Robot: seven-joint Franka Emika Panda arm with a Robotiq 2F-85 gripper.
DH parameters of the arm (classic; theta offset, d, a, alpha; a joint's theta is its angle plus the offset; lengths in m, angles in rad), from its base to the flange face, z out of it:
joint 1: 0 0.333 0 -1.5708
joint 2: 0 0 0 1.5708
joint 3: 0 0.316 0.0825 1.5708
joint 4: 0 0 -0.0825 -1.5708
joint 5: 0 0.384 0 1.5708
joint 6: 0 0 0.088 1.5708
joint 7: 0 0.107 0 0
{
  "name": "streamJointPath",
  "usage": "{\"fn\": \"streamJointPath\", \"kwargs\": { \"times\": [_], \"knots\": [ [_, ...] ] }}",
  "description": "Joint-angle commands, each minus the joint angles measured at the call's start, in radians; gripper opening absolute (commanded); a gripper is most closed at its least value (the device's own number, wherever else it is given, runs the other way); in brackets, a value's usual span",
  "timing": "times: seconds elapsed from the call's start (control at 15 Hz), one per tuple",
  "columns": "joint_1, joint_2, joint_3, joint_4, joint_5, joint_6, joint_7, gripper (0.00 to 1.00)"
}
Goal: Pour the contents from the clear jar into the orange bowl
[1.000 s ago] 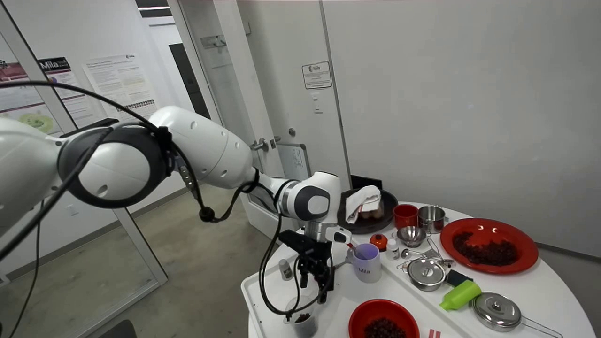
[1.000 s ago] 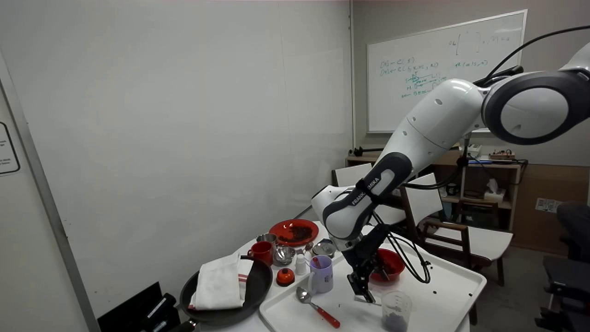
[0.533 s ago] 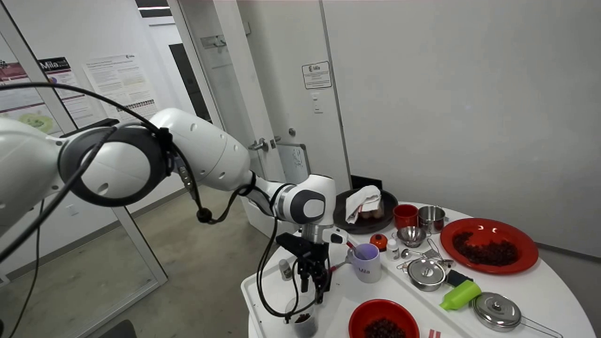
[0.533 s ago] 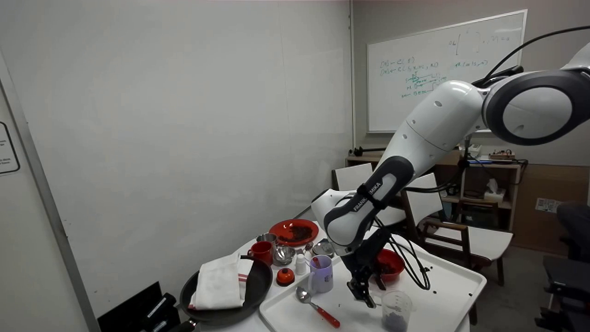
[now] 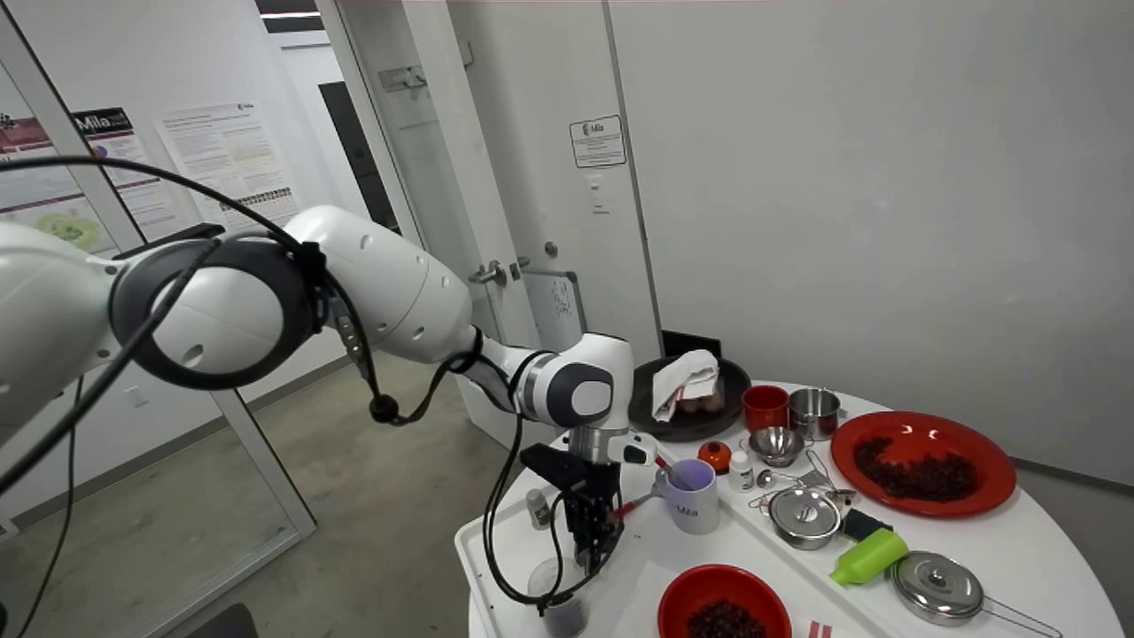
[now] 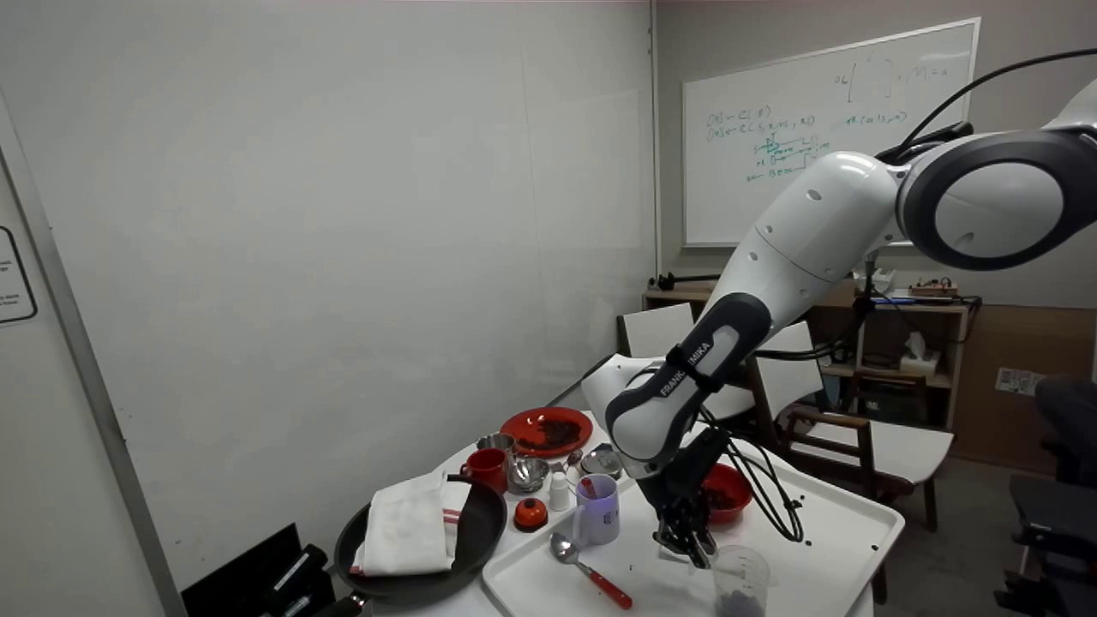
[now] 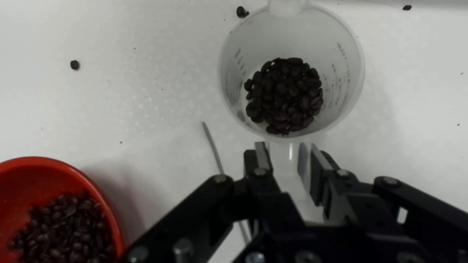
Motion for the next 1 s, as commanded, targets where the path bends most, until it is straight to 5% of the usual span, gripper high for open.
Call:
{"fn": "streamJointPath", "kwargs": {
  "times": [0.0,0.93],
  "knots": [
    [0.006,-0.019,-0.008,-0.025,-0.005,0.003,-0.007,0.11],
    [-0.07,-0.242,-0.009,-0.176,0.039,-0.054,-0.029,0.11]
  ]
}}
